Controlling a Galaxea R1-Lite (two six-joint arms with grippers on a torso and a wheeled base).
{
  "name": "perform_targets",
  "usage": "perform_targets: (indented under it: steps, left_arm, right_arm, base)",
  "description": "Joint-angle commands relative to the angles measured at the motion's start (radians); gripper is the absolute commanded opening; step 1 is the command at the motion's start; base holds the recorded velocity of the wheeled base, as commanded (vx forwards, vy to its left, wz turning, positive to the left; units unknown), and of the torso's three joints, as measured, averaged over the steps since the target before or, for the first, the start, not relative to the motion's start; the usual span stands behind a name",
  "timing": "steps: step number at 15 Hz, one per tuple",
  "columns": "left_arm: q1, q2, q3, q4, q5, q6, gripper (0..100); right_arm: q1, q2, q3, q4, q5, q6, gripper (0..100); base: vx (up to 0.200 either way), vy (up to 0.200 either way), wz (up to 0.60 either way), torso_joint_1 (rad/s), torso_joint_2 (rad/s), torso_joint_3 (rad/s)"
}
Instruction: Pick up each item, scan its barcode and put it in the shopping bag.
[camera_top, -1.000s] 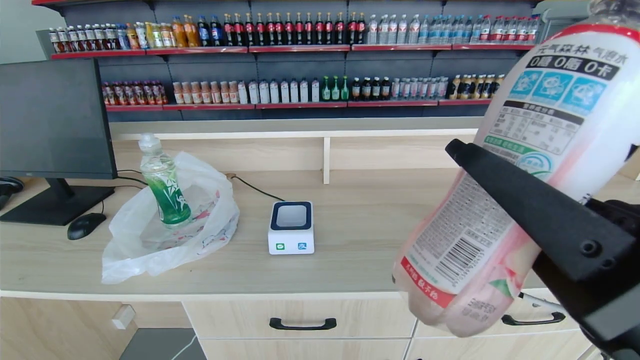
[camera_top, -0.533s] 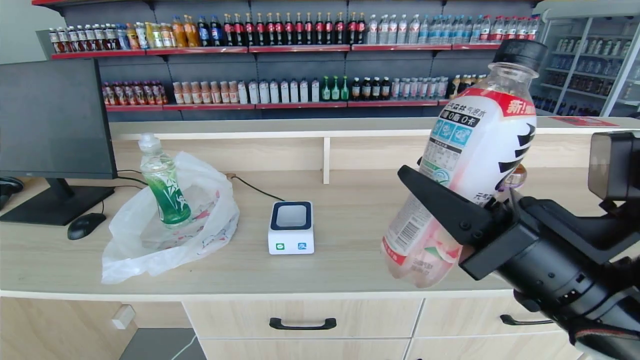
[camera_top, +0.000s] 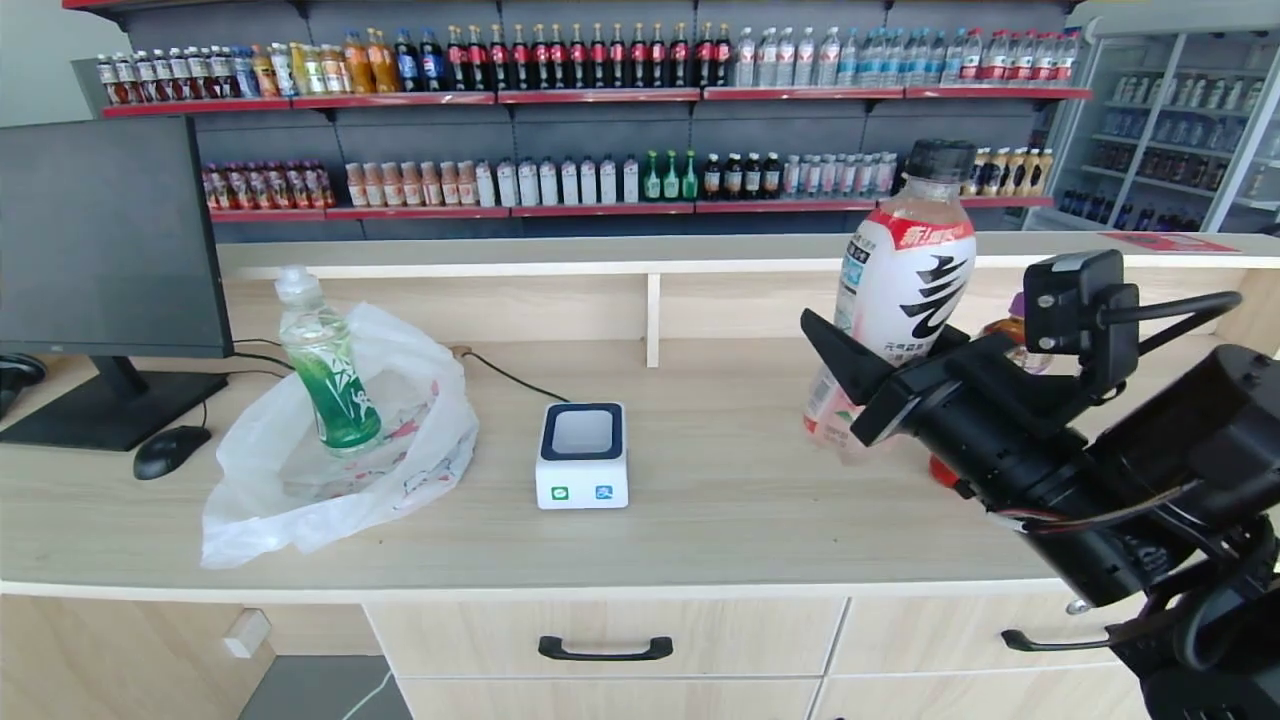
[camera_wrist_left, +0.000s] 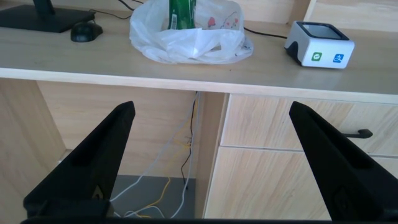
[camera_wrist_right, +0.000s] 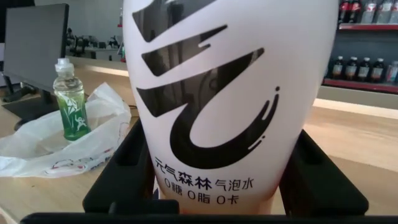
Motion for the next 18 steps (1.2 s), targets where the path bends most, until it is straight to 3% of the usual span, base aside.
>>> perform_targets:
  steps: [1, 3, 6, 9, 10, 12, 18]
  left_arm:
    - [0.000, 0.000, 0.000, 0.000, 0.000, 0.000, 100]
    - [0.000, 0.000, 0.000, 0.000, 0.000, 0.000, 100]
    - [-0.002, 0.000, 0.000, 0.000, -0.003, 0.020, 100]
    - [-0.002, 0.000, 0.000, 0.001, -0.003, 0.017, 100]
    - [-0.003, 0.000, 0.000, 0.001, -0.004, 0.038, 100]
    - [-0.002, 0.000, 0.000, 0.001, -0.004, 0.044, 100]
    - [-0.002, 0.000, 0.000, 0.001, -0.004, 0.038, 100]
  right_arm:
    - [-0.019, 0.006, 0.008, -0.001, -0.002, -0.003, 0]
    - [-0.065, 0.036, -0.010, -0.001, -0.010, -0.037, 0]
    - [-0.068, 0.076, 0.023, -0.001, -0.011, -0.012, 0]
    - [-0.048, 0.116, -0.007, -0.001, -0.013, -0.006, 0]
    - [-0.051, 0.135, -0.006, -0.001, -0.013, 0.003, 0]
    - [-0.065, 0.144, 0.034, -0.001, -0.013, 0.003, 0]
    - [-0.065, 0.107, 0.051, -0.001, -0.013, 0.005, 0]
  base:
    - [0.000, 0.000, 0.00, 0.000, 0.00, 0.000]
    - [0.000, 0.000, 0.00, 0.000, 0.00, 0.000]
    - [0.000, 0.000, 0.00, 0.000, 0.00, 0.000]
    - [0.000, 0.000, 0.00, 0.000, 0.00, 0.000]
    - [0.000, 0.000, 0.00, 0.000, 0.00, 0.000]
    - [0.000, 0.000, 0.00, 0.000, 0.00, 0.000]
    - [-0.100, 0.000, 0.00, 0.005, 0.00, 0.001]
